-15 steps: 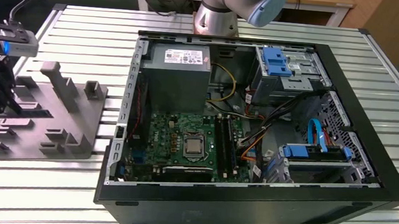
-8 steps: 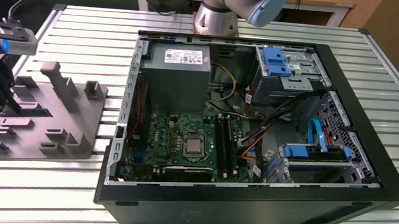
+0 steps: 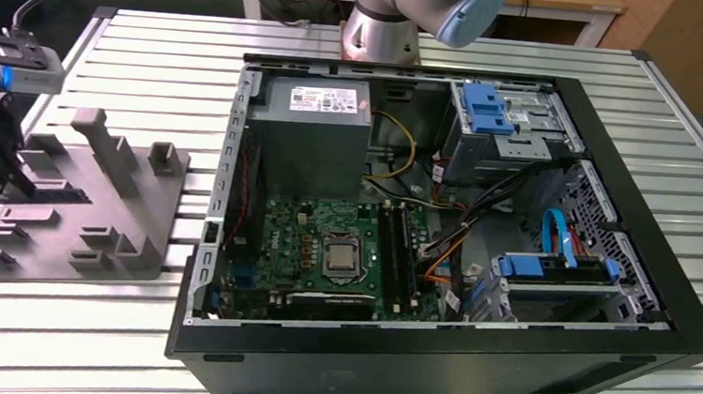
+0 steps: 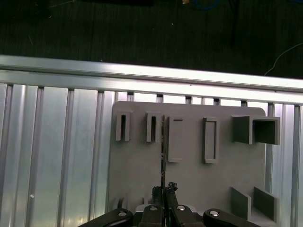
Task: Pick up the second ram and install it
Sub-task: 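Pick up the second ram and move it above second insertion slot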
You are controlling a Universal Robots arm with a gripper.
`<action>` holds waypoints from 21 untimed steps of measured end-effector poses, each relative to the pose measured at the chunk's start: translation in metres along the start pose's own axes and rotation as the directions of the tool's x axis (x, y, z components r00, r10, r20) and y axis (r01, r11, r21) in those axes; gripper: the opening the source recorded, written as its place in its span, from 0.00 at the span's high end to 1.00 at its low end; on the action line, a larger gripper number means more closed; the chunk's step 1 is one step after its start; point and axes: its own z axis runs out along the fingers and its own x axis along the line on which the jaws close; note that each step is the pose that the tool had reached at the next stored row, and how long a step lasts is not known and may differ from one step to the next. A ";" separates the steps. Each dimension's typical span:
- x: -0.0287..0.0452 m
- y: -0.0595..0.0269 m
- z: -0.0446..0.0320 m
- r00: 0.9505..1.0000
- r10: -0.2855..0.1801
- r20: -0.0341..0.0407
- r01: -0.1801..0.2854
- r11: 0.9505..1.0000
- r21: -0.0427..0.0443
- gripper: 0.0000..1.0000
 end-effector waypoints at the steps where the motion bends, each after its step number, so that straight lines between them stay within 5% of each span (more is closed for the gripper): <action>1: 0.0000 0.0000 -0.0005 1.000 0.000 0.000 0.000 1.000 0.000 0.87; 21: -0.0007 0.0003 -0.0118 1.000 0.000 0.006 0.000 1.000 0.000 0.87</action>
